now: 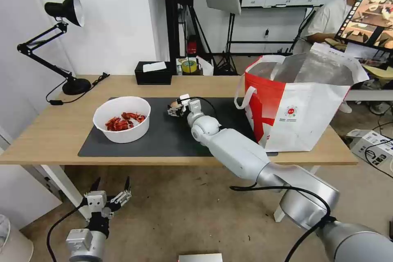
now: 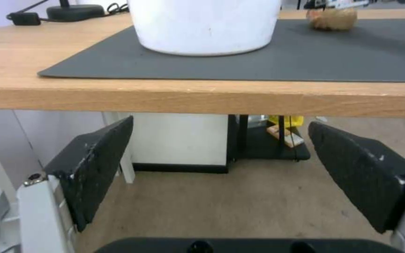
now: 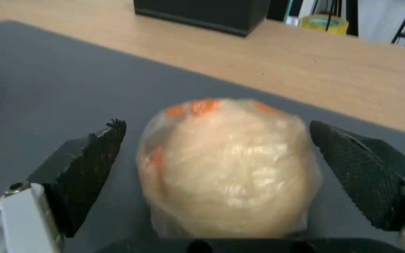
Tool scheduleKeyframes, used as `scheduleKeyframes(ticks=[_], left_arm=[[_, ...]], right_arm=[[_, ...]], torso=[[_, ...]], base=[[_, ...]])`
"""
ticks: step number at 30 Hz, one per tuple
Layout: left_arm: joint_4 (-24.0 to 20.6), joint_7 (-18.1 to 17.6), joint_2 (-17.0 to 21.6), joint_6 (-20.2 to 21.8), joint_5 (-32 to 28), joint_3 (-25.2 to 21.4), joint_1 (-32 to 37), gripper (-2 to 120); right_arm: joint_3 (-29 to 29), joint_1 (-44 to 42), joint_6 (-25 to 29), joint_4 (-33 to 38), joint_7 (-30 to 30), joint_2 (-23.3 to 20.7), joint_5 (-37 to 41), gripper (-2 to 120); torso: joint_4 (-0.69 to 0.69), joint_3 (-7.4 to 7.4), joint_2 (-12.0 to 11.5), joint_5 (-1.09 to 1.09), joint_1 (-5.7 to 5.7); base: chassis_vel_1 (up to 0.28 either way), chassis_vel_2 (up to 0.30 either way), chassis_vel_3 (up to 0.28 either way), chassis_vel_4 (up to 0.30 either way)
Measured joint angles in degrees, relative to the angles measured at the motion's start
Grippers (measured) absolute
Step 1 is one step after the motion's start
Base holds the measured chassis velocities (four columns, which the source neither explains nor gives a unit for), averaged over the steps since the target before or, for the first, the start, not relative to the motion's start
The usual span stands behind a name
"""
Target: Pick up the trash from the table and place it into the takeout bag.
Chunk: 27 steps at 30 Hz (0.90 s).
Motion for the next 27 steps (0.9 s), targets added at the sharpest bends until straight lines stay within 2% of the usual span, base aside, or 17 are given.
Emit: scheduleKeyframes(ticks=[11, 15, 17, 18, 22, 23, 27], left_arm=[[0.34, 0.01, 0.17, -0.06, -0.33, 0.19, -0.18, 100], [0.45, 0.01, 0.16, -0.22, -0.42, 0.11, -0.24, 100], [0.48, 0.01, -0.03, -0.30, -0.42, 0.15, -0.23, 100], [0.48, 0.01, -0.03, -0.30, -0.42, 0.15, -0.23, 100], [0.51, 0.01, -0.14, -0.44, -0.37, 0.27, -0.10, 100], [0.51, 0.01, -0.14, -0.44, -0.37, 0.27, -0.10, 100], [0.50, 0.00, -0.20, -0.44, -0.29, 0.48, 0.00, 100]], right_arm=[[0.42, 0.38, -2.37, -1.78, 1.10, 1.01, 0.01, 100], [0.46, 0.62, -2.37, -2.74, 0.71, 1.30, 0.02, 91], [0.62, 0.79, -2.35, -3.62, 0.03, 1.58, 0.07, 80], [0.62, 0.79, -2.35, -3.62, 0.03, 1.58, 0.07, 80], [0.79, 0.56, -2.16, -4.00, -0.57, 1.82, 0.97, 59], [0.79, 0.56, -2.16, -4.00, -0.57, 1.82, 0.97, 59], [0.71, -0.14, -1.81, -2.37, -0.61, 0.98, 1.59, 45]], torso=[[0.00, 0.00, 0.00, 0.00, 0.00], [0.00, 0.00, 0.00, 0.00, 0.00], [0.00, 0.00, 0.00, 0.00, 0.00], [0.00, 0.00, 0.00, 0.00, 0.00], [0.00, 0.00, 0.00, 0.00, 0.00], [0.00, 0.00, 0.00, 0.00, 0.00], [0.00, 0.00, 0.00, 0.01, 0.00]], base=[[0.000, 0.000, 0.000, 0.000], [0.000, 0.000, 0.000, 0.000], [0.000, 0.000, 0.000, 0.000], [0.000, 0.000, 0.000, 0.000], [0.000, 0.000, 0.000, 0.000], [0.000, 0.000, 0.000, 0.000], [0.000, 0.000, 0.000, 0.000]])
